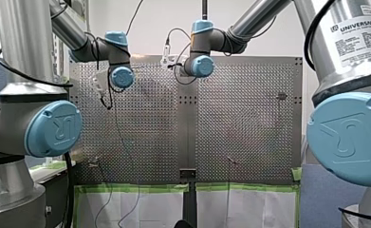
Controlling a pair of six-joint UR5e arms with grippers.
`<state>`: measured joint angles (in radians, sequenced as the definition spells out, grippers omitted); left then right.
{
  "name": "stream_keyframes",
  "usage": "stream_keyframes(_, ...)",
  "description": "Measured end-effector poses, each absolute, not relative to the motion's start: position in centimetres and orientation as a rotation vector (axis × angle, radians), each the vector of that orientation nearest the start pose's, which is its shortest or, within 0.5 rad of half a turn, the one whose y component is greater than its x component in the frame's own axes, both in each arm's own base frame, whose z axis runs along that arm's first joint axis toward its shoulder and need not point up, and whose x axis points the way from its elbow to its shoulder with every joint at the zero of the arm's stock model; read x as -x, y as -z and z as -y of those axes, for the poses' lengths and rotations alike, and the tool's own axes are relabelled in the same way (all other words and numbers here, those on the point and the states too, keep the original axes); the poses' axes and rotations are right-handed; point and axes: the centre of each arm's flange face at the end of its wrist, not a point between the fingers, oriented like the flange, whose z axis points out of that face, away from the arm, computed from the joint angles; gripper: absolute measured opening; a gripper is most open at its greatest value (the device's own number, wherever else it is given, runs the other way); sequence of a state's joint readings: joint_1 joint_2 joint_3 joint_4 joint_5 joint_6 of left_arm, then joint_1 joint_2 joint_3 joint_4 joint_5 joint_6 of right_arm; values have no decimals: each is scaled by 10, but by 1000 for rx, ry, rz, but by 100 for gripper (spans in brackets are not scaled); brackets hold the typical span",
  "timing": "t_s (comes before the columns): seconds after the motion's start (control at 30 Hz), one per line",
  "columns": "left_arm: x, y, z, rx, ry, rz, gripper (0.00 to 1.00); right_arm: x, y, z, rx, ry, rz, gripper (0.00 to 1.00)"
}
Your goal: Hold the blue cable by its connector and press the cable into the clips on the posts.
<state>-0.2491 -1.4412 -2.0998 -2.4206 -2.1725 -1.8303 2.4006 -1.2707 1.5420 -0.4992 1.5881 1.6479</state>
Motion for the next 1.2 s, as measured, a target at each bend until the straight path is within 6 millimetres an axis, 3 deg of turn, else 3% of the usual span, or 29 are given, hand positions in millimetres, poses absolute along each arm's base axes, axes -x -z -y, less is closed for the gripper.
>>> stream_keyframes(0.27, -394, -384, 164, 559, 60, -1188, 0, -548, -384, 325, -1546, -2004, 711, 0)
stream_keyframes(0.6, -400, -385, 151, 555, 99, -1221, 0, -555, -364, 327, -1582, -1988, 727, 0)
stream_keyframes(0.9, -409, -389, 133, 573, 158, -1207, 0, -557, -366, 327, -1577, -1998, 720, 0)
stream_keyframes(1.2, -420, -403, 112, 592, 201, -1173, 0, -563, -383, 330, -1553, -2034, 697, 0)
